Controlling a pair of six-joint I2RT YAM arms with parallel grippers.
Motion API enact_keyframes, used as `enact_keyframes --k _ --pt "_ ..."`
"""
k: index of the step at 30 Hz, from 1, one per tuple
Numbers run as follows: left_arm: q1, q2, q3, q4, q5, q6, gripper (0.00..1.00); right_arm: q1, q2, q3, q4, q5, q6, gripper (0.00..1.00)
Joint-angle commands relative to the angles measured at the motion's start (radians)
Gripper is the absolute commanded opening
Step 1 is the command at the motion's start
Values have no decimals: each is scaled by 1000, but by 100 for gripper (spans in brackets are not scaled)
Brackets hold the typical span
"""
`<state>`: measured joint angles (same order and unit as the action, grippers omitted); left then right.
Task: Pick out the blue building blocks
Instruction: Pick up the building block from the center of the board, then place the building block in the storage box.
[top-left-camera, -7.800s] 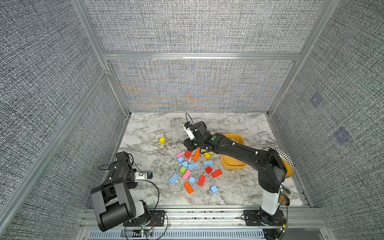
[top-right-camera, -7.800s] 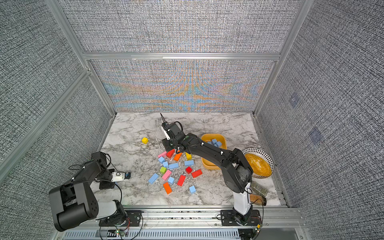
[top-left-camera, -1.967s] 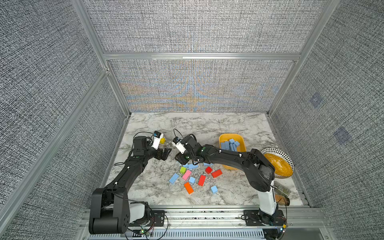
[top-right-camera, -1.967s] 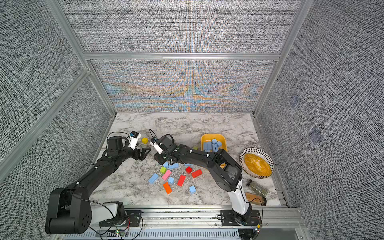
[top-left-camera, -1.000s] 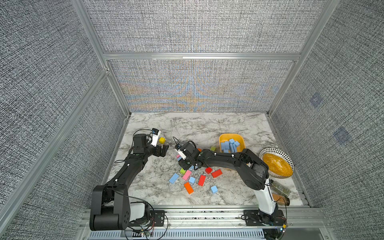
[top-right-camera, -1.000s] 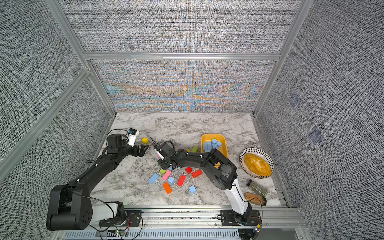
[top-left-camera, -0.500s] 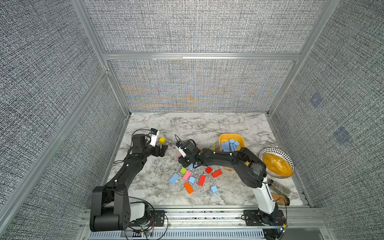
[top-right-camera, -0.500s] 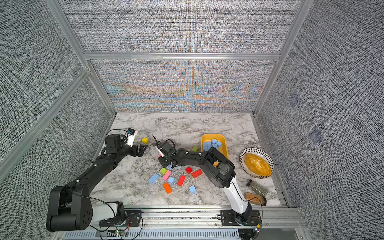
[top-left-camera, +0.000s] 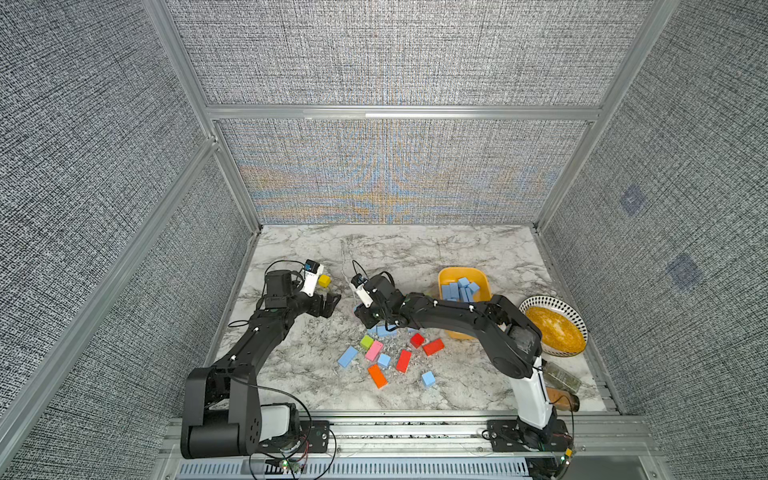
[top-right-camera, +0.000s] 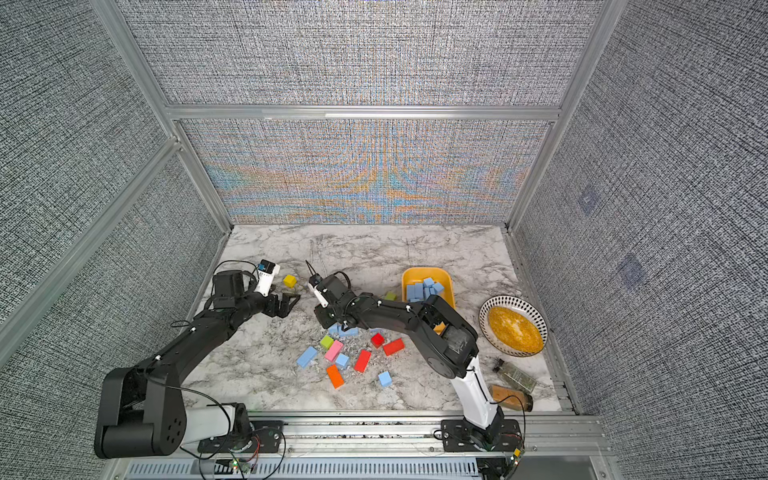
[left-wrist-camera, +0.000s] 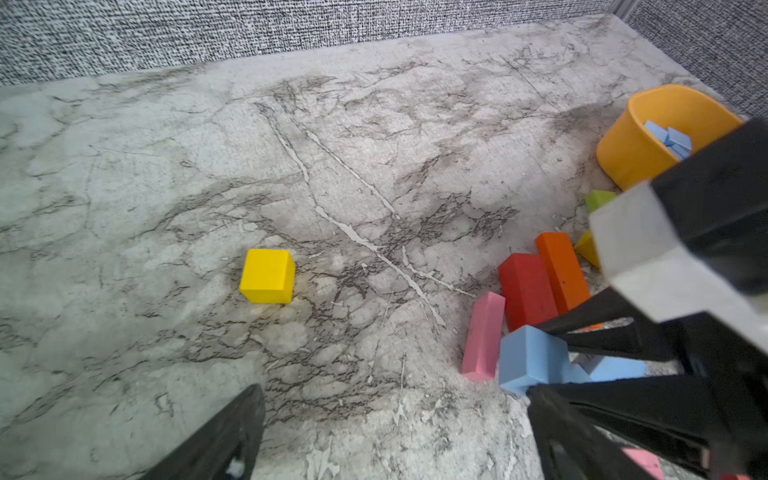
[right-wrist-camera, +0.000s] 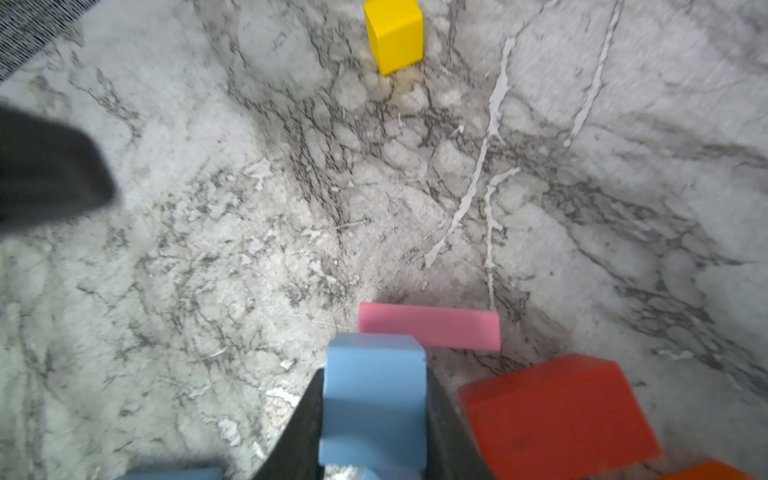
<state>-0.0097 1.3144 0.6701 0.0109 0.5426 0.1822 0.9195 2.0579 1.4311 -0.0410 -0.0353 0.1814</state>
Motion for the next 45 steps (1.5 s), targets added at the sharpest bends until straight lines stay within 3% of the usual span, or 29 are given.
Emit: enact_keyframes --k 1,13,21,27,35,45 --pt "2 3 -1 34 77 -7 100 -7 -46 -7 47 7 10 22" --pt "-47 29 42 0 119 17 100 -109 -251 -166 37 59 54 22" --pt "-190 102 164 -74 123 14 99 -300 -464 -351 -34 93 99 21" --pt "-289 209 275 -91 67 -58 97 -459 -574 -451 -103 82 102 20" --pt "-360 400 578 -272 45 -94 98 -657 -637 -524 -132 10 117 20" --pt "-412 477 648 -260 37 -178 100 -701 -584 -539 -131 8 102 20"
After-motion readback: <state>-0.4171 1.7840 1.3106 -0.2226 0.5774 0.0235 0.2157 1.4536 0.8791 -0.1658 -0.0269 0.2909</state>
